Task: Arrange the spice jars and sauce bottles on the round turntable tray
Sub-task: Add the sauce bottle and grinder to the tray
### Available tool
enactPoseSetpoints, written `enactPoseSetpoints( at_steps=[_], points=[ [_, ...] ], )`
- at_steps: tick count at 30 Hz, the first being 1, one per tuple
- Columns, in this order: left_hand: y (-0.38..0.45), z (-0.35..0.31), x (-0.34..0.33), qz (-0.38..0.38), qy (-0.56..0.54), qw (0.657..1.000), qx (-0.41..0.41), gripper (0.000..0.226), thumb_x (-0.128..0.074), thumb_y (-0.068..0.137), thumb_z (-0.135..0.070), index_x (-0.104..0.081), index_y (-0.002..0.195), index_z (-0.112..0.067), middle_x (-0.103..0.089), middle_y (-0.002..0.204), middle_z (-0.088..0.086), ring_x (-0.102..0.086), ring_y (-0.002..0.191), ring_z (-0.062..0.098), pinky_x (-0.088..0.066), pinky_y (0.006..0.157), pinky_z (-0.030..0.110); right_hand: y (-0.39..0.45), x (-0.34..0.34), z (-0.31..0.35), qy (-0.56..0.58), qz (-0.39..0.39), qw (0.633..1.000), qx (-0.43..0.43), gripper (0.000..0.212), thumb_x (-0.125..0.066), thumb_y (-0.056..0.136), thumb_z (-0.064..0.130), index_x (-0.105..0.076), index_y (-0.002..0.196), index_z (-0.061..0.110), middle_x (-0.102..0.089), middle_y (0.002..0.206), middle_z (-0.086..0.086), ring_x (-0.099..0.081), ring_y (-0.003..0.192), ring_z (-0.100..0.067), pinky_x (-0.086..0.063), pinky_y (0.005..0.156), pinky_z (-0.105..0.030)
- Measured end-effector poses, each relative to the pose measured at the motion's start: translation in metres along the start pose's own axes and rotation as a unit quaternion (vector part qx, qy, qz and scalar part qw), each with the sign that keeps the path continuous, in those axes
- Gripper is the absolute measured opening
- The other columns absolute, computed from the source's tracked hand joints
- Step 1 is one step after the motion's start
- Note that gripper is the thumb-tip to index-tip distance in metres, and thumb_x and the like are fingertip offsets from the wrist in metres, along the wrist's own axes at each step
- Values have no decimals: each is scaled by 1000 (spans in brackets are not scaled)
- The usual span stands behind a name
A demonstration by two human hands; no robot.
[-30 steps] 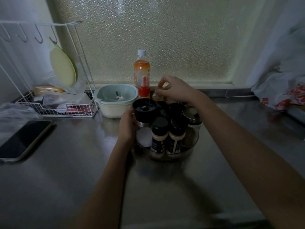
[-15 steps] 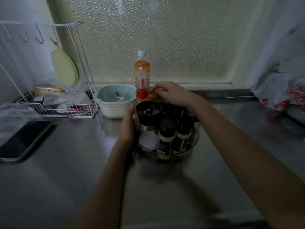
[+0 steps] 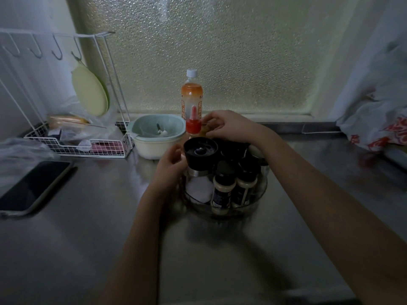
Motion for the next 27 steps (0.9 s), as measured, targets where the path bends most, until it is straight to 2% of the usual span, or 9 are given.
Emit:
enactPoseSetpoints(
  at_steps=[6,9,12,15,18,21,23,25,27],
  points=[
    [3,-4,4,49,57,997,-30,37,-59,82,8,-57,102,-23,-64,99,-3,-61,88,-2,-50,84,22,9,-5,5,-77,-12,997,7,35,-72,81,18,-63,115,13,-65,119,-9,-60,111,-19,-46,100,-34],
    [3,-8,4,-13,51,998,-37,25,-56,88,-3,-57,103,-21,-65,97,-7,-61,87,-2,-50,82,24,7,-8,7,-79,-10,996,28,34,-67,84,11,-61,117,9,-62,110,-7,-56,100,-15,-43,89,-26],
    [3,-19,14,-99,-42,994,-37,21,-50,93,-16,-54,114,-18,-64,105,-2,-64,96,9,-53,83,29,0,-7,9,-40,3,998,39,34,-62,87,6,-59,121,8,-54,102,0,-52,92,-8,-40,74,-13],
    [3,-26,24,-120,-71,989,-51,27,-51,92,-24,-51,119,-20,-61,119,8,-60,111,24,-50,94,43,-3,-5,10,-3,28,999,38,31,-61,89,10,-59,121,11,-61,111,-4,-56,106,-9,-42,77,-8],
    [4,-22,22,-132,-61,989,-41,33,-56,87,-27,-51,118,-17,-60,119,11,-58,114,32,-47,97,53,-5,-6,17,-10,68,997,41,28,-62,90,20,-62,118,14,-66,114,-5,-61,102,-7,-44,80,-8],
    [3,-22,17,-135,-45,989,-45,41,-59,83,-29,-51,119,-12,-64,109,5,-62,105,24,-51,91,44,-7,-8,21,-23,95,994,40,26,-63,90,25,-64,115,17,-69,110,-2,-64,95,-6,-45,81,-11],
    [4,-22,15,-133,-36,989,-50,39,-60,82,-30,-51,116,-13,-65,102,-2,-64,96,14,-51,84,37,-4,-6,20,-31,62,996,49,24,-62,90,27,-65,111,18,-68,106,0,-63,91,-3,-45,77,-10],
    [4,-22,12,-120,-23,991,-58,32,-60,86,-25,-51,115,-14,-65,99,-5,-65,91,9,-51,79,33,-4,-3,22,27,10,998,59,29,-64,89,30,-62,115,19,-64,103,1,-60,84,2,-46,71,-12],
    [4,-22,6,-91,-11,993,-75,27,-58,89,-16,-51,115,-20,-65,101,-2,-65,90,10,-54,76,31,-3,-2,27,106,7,991,83,41,-68,85,30,-55,124,22,-66,103,1,-63,89,2,-50,76,-18]
  ],
)
Point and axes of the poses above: each hand's wrist, its own y-axis towards the middle knuckle, its own x-axis out of the back of the hand, z = x × y, the point moved 2 cm from there along y, towards the middle knuckle
